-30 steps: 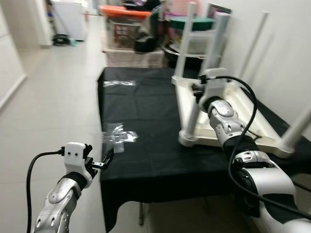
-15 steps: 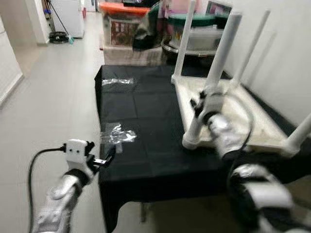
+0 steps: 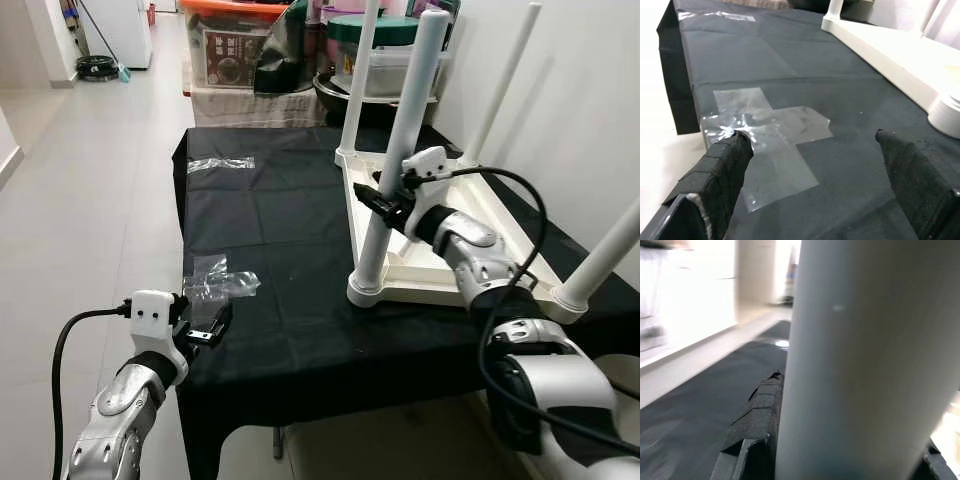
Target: Building children table
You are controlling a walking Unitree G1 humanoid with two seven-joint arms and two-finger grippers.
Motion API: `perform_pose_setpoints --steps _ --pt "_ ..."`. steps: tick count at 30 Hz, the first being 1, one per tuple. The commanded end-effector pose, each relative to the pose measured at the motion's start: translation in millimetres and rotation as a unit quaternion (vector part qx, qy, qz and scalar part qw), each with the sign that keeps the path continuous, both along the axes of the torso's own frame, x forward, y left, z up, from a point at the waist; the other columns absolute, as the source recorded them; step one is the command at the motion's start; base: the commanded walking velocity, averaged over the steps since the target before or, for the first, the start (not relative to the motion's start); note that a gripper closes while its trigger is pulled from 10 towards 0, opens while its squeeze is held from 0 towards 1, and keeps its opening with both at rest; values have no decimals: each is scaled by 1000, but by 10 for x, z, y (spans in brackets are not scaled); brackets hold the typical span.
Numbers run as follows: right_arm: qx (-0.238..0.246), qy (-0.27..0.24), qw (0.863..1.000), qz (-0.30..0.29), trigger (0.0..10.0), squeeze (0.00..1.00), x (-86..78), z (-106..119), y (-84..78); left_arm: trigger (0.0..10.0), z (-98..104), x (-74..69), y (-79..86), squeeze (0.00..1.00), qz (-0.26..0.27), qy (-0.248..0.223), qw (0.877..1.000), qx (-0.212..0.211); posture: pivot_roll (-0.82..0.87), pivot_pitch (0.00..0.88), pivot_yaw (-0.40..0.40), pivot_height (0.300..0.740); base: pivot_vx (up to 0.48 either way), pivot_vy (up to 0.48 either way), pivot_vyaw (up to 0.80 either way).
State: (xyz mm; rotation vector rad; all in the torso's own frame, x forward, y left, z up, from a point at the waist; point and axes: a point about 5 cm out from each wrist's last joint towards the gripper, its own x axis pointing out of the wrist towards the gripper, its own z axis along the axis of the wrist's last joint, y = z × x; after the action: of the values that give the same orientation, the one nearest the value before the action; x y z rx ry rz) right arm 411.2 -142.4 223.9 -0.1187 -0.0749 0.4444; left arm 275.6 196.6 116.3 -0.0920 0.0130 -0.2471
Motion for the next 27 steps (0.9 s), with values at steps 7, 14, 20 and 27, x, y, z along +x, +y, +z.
perform_pose_setpoints --steps 7,14,20,27 --pt "-37 93 923 -373 0 0 -133 -657 -547 10000 -25 -39 15 0 1 6 1000 5 80 0 -118 740 0 0 0" --pt "19 86 928 -362 10000 0 -289 -749 -82 10000 -35 -25 -20 0 -8 10 1000 4 62 0 -96 740 0 0 0" --pt "41 37 960 -273 10000 0 -79 -302 -84 10000 -3 19 -7 0 -8 5 1000 6 65 0 -102 740 0 0 0" --pt "23 -22 994 -103 10000 0 33 130 -244 10000 -25 -8 -10 0 -5 5 1000 4 71 0 -109 740 0 0 0"
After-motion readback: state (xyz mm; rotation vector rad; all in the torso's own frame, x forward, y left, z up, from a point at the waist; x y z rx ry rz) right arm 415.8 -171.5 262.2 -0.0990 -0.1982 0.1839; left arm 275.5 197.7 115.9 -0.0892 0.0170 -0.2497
